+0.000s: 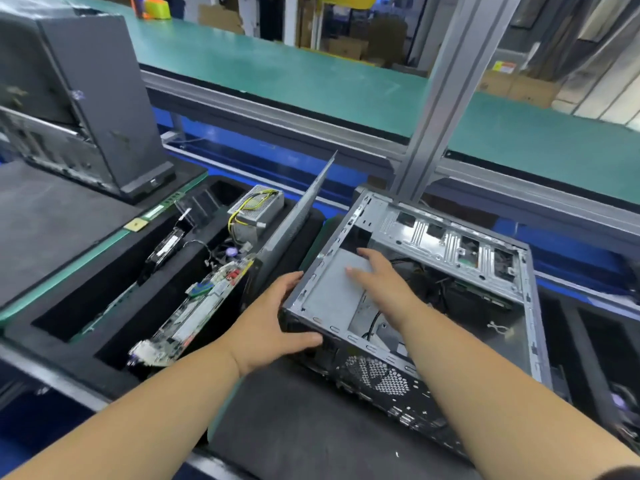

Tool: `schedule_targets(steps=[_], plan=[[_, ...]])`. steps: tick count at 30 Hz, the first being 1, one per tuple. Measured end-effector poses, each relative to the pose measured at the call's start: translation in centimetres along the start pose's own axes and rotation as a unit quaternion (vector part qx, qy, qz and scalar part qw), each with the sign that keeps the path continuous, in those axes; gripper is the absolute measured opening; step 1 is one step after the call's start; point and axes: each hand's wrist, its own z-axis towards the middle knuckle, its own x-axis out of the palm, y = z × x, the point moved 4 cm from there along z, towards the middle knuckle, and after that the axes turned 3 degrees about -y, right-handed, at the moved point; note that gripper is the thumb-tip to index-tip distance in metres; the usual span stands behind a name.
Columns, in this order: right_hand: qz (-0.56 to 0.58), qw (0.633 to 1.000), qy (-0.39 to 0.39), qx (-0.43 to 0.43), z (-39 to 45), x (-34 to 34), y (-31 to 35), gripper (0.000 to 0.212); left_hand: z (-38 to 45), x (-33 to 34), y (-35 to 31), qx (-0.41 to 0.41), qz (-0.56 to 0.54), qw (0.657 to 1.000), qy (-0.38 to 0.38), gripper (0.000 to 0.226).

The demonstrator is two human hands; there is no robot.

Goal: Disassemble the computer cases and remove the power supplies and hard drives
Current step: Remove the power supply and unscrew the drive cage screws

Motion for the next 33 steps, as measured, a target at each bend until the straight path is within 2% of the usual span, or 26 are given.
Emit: schedule_targets(steps=[2,5,7,9,15,21,25,28,33], plan=[[0.113,0.992,0.011,0.060,0.9,-0.1,-1.1,0.049,-0.6,0.7,1.7,-0.021,0.033,0.999,0.004,0.106],[0.185,0.977,0.032,0.104,1.4,0.3,-2.5,0.045,-0.5,1.4,3.2,-0.032,0.059,0.997,-0.036,0.105],[0.221,0.963,0.051,0.145,1.2,0.8,-3.2,0.035,0.1,1.7,3.8,-0.031,0.066,0.995,-0.068,0.104],[0.248,0.956,0.063,0.145,1.4,1.0,-3.3,0.028,0.7,2.0,4.5,-0.033,0.055,0.993,-0.095,0.102],[0.223,0.966,0.089,0.091,1.8,0.5,-2.8,0.035,1.3,2.3,5.9,-0.010,0.056,0.992,-0.116,0.095],[0.232,0.965,0.051,0.110,2.5,0.2,-2.4,0.024,1.5,2.3,5.5,-0.033,0.079,0.982,-0.170,0.078],[0.196,0.977,0.056,0.065,2.5,0.0,-2.3,0.021,1.6,1.9,5.7,-0.040,0.087,0.981,-0.171,0.064],[0.185,0.979,0.058,0.060,2.8,-0.3,-2.4,0.024,1.8,1.9,5.4,-0.028,0.098,0.979,-0.177,0.064],[0.205,0.977,0.011,0.062,3.1,-0.7,-2.6,0.031,2.4,2.0,4.6,-0.008,0.112,0.975,-0.192,0.066]])
